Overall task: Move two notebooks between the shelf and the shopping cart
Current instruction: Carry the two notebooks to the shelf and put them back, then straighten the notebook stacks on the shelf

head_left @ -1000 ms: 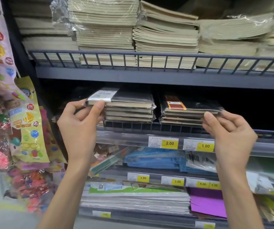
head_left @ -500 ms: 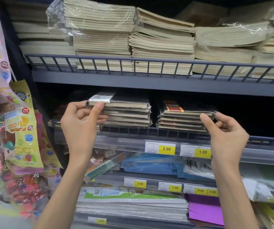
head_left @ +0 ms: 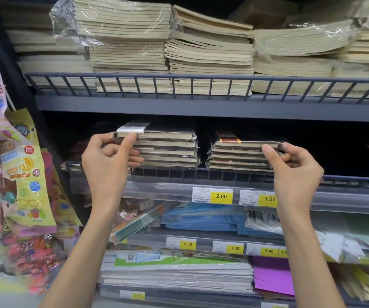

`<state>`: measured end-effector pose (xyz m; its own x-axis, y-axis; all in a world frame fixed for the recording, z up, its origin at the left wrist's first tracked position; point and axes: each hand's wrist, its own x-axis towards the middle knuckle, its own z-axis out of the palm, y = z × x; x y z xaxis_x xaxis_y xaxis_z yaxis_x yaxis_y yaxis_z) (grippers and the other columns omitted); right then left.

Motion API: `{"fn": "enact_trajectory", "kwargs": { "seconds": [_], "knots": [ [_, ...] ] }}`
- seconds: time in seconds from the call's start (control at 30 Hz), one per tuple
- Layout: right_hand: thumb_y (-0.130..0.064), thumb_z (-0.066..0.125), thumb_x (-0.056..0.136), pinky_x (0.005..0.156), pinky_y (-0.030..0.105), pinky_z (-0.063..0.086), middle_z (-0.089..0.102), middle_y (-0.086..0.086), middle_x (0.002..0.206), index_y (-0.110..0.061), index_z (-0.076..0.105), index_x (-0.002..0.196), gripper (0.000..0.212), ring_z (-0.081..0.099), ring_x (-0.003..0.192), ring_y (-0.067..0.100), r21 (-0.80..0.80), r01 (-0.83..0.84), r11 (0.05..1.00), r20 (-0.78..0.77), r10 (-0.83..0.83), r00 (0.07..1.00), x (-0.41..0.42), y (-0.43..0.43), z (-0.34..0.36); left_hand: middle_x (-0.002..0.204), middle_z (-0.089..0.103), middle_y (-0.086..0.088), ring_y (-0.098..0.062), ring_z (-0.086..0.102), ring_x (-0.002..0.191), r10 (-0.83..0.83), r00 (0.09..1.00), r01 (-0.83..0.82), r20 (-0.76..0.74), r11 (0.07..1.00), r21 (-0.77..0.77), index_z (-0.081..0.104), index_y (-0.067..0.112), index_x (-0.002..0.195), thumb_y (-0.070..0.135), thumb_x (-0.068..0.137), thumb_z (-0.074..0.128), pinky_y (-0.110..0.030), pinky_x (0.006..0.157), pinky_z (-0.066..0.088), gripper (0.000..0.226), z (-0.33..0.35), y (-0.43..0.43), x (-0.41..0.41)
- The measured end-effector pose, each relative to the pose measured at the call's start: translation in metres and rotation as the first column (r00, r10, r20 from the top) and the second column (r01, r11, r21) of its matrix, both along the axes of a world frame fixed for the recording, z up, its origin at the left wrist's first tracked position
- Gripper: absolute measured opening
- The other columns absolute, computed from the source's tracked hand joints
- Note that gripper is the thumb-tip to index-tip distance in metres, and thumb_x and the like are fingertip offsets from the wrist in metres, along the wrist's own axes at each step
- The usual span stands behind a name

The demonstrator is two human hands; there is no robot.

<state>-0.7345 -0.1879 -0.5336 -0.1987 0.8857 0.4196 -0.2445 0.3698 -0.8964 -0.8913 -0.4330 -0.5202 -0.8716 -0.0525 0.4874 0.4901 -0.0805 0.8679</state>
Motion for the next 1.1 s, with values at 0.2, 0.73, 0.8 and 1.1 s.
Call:
{"fn": "enact_trajectory", "kwargs": {
  "seconds": [0.2,0.73,0.8,1.1],
  "knots": [
    [-0.037,0.081,0.082,0.070,0.011,0.048,0.058,-0.002,0.081,-0.013,0.071,0.112,0.040,0.050,0.068,0.001,0.043,0.026,0.999,0.037,-0.028,0.999,0.002,-0.001,-0.002,0.066,0.071,-0.008,-0.027,0.071,0.057,0.017,1.000,-0.017,0.005,0.999,-0.027,0.061,0.003,0.112,0.036,0.091,0.071,-0.047,0.057,0.061,0.040,0.000,0.000,-0.006],
    [-0.038,0.073,0.089,0.071,0.008,0.046,0.063,-0.009,0.089,-0.018,0.061,0.125,0.042,0.057,0.079,-0.001,0.136,0.052,0.989,0.124,-0.069,0.990,0.015,-0.019,0.003,0.065,0.072,-0.004,-0.023,0.072,0.059,-0.016,1.000,0.018,0.018,0.996,-0.086,0.066,0.009,0.122,0.035,0.091,0.072,-0.040,0.059,0.061,0.040,0.002,-0.014,-0.004],
    [-0.035,0.070,0.092,0.075,0.014,0.047,0.063,-0.008,0.092,-0.019,0.058,0.127,0.041,0.058,0.083,0.002,0.202,0.081,0.976,0.147,-0.112,0.983,0.018,-0.028,0.005,0.066,0.072,-0.001,-0.022,0.072,0.060,-0.011,1.000,0.012,0.008,0.992,-0.124,0.065,0.012,0.127,0.034,0.093,0.070,-0.032,0.058,0.059,0.041,0.001,-0.018,-0.005],
    [-0.030,0.067,0.095,0.079,0.011,0.046,0.066,-0.004,0.104,-0.019,0.067,0.110,0.019,0.062,0.092,0.005,0.344,-0.038,0.938,0.288,-0.067,0.955,0.014,-0.070,0.007,0.094,0.067,0.012,-0.001,0.064,0.082,-0.001,0.993,-0.039,-0.116,0.942,-0.334,0.061,0.025,0.121,0.033,0.094,0.066,-0.026,0.076,0.057,0.028,-0.010,-0.046,0.004]
  ]
}}
